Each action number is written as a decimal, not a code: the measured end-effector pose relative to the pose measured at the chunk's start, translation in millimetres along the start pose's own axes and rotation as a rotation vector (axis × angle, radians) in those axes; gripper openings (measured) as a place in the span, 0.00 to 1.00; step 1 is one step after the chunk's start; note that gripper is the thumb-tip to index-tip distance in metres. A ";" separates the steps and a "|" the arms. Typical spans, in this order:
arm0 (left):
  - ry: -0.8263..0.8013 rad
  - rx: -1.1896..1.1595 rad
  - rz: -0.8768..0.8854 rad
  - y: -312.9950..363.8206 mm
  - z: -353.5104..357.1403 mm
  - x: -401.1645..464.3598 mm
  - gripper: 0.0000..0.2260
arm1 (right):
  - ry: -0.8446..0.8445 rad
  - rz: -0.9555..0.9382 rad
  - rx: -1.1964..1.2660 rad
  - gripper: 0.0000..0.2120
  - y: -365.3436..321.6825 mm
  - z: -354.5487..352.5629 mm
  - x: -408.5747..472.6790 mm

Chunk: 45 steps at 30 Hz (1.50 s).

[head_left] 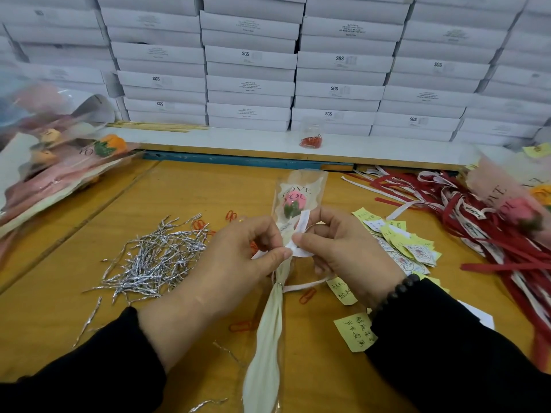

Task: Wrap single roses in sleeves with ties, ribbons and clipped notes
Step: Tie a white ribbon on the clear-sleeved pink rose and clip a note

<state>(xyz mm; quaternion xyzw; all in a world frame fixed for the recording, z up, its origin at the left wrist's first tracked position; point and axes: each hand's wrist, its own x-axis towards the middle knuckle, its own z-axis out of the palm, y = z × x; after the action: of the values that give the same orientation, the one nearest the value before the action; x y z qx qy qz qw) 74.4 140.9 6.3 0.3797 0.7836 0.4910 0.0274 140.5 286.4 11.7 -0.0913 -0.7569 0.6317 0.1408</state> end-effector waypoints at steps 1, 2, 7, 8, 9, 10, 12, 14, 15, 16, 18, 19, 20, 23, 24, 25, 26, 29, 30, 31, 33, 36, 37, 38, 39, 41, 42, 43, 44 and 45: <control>-0.003 -0.013 -0.004 -0.1 0.1 0.0 0.05 | 0.002 0.007 -0.001 0.07 -0.3 -0.2 0.0; -0.004 -0.024 -0.007 -0.4 0.1 0.2 0.05 | 0.003 0.010 -0.007 0.07 -0.4 -0.3 -0.1; -0.003 0.058 0.004 -4.9 3.6 0.8 0.06 | -0.025 0.010 -0.075 0.07 0.5 1.5 -0.3; 0.002 0.085 0.010 -5.5 3.9 1.0 0.06 | -0.029 0.006 -0.085 0.06 0.9 1.9 -0.2; 0.007 0.107 0.011 -6.2 3.8 1.3 0.07 | -0.030 0.000 -0.094 0.06 1.0 2.1 0.0; 0.010 0.119 0.006 -6.8 3.6 1.5 0.06 | -0.029 -0.009 -0.107 0.07 1.0 2.1 0.2; 0.010 0.099 -0.020 -8.4 2.7 2.1 0.05 | -0.039 -0.036 -0.153 0.10 0.9 1.2 0.6; 0.011 0.040 -0.064 -9.4 1.5 2.5 0.05 | -0.090 -0.096 -0.248 0.16 1.3 -0.9 0.4; 0.011 0.012 -0.083 -9.5 0.9 3.0 0.05 | -0.121 -0.141 -0.321 0.19 1.8 -2.1 0.4; 0.012 -0.017 -0.097 -9.5 0.8 3.8 0.05 | -0.139 -0.186 -0.394 0.22 2.5 -3.5 0.6; 0.011 -0.060 -0.106 -9.5 0.5 4.8 0.05 | -0.133 -0.250 -0.513 0.28 4.1 -6.0 2.0; 0.009 -0.071 -0.105 -9.7 0.4 5.1 0.05 | -0.117 -0.273 -0.568 0.32 4.9 -7.2 2.4; 0.005 -0.079 -0.104 -10.0 0.2 5.0 0.05 | -0.100 -0.300 -0.633 0.33 5.8 -7.9 2.3; -0.003 -0.097 -0.111 -10.8 0.1 5.0 0.06 | -0.033 -0.417 -0.804 0.26 7.3 -8.0 -1.1; -0.004 -0.107 -0.114 -10.8 0.2 5.2 0.06 | -0.011 -0.452 -0.826 0.21 6.6 -7.6 -2.7; -0.004 -0.118 -0.117 -10.9 0.4 5.4 0.06 | 0.002 -0.481 -0.841 0.18 5.8 -7.3 -3.9; -0.003 -0.126 -0.121 -10.9 0.5 5.5 0.06 | 0.004 -0.508 -0.861 0.15 5.2 -6.9 -5.1; -0.001 -0.127 -0.124 -10.0 0.2 4.6 0.07 | -0.010 -0.576 -0.992 0.10 2.6 -4.8 -6.9; -0.005 -0.127 -0.125 -9.6 -0.3 4.3 0.07 | 0.001 -0.612 -1.036 0.08 1.5 -4.4 -7.3; -0.010 -0.129 -0.127 -9.2 -0.6 4.3 0.07 | 0.014 -0.642 -1.072 0.08 0.4 -3.6 -7.8; -0.019 -0.125 -0.129 -8.9 -1.1 4.5 0.08 | 0.024 -0.673 -1.138 0.08 -0.2 -1.7 -9.3; -0.046 -0.113 -0.147 -8.7 -1.3 5.2 0.10 | 0.040 -0.662 -1.213 0.05 1.7 0.0 -10.6; -0.059 -0.114 -0.154 -8.5 -1.3 5.2 0.11 | 0.064 -0.647 -1.224 0.05 2.2 0.3 -10.8; -0.073 -0.112 -0.157 -8.3 -1.4 5.0 0.11 | 0.091 -0.635 -1.228 0.05 2.7 0.5 -11.0; -0.087 -0.107 -0.156 -8.0 -1.6 4.7 0.10 | 0.110 -0.622 -1.221 0.05 2.7 0.7 -11.3; -0.114 -0.105 -0.144 -6.5 -2.2 4.2 0.10 | 0.102 -0.607 -1.192 0.05 3.5 0.9 -11.3; -0.128 -0.107 -0.134 -5.3 -2.5 4.1 0.10 | 0.073 -0.591 -1.170 0.06 4.4 1.1 -10.7; -0.144 -0.107 -0.123 -4.2 -2.9 4.1 0.11 | 0.037 -0.558 -1.138 0.08 5.7 1.6 -9.9; -0.162 -0.107 -0.112 -2.8 -3.2 3.9 0.12 | 0.003 -0.527 -1.102 0.10 7.5 2.0 -8.7; -0.181 -0.113 -0.101 -1.6 -3.6 3.6 0.12 | -0.020 -0.501 -1.058 0.10 8.9 2.7 -8.0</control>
<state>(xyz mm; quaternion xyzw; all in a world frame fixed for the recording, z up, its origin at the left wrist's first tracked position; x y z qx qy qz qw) 69.4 140.1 8.0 0.3803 0.7672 0.4960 0.1440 146.8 283.0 1.7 0.0384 -0.9692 0.1159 0.2141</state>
